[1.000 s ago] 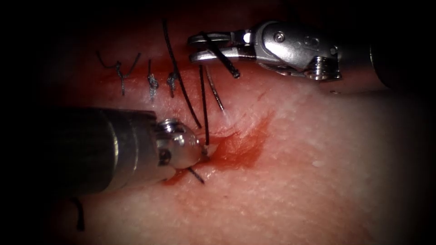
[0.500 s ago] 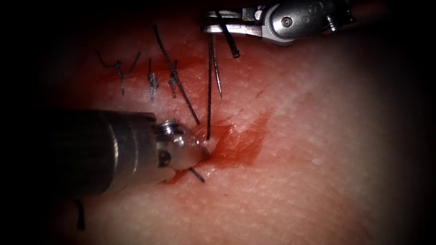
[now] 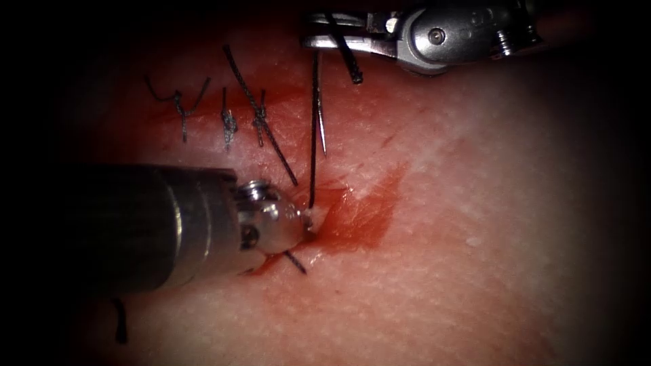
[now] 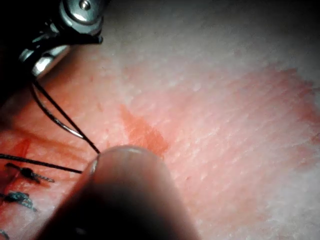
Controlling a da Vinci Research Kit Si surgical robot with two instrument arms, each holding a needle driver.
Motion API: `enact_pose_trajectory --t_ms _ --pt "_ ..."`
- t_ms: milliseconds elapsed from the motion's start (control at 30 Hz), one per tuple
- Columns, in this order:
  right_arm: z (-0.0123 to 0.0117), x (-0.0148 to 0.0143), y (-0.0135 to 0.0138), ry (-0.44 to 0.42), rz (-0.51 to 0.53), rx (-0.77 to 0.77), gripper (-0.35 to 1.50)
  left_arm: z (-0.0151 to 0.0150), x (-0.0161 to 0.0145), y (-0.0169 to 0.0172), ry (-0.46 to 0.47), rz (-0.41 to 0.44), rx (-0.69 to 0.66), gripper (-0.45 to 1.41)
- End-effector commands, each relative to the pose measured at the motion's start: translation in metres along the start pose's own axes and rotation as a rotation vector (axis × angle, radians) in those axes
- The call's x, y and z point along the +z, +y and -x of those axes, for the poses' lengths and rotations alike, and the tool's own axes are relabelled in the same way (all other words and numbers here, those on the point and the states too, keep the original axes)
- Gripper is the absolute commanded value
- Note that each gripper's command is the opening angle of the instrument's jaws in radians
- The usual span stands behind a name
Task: Wound Closure
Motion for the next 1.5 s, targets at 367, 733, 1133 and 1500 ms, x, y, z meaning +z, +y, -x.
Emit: enact_pose_trajectory --t_ms 367,733,1133,1500 --pt "0.0003 0.0000 -0.0020 -0.002 -0.014 0.012 -0.35 -0.0002 0.0008 0.0003 0.003 0.001 0.000 0.51" --pt "0.0013 -0.0001 -0.0035 -0.008 -0.021 0.027 -0.35 -0.0001 0.0007 0.0003 0.006 0.001 0.001 0.44" --pt "0.0020 -0.0011 -0.0044 -0.014 -0.028 0.033 -0.35 0.0002 0.0005 0.0001 0.009 0.003 0.006 0.49" --pt "0.0026 -0.0011 -0.0055 -0.007 -0.026 0.018 -0.35 0.0000 0.0003 -0.0001 0.017 0.002 0.003 0.61"
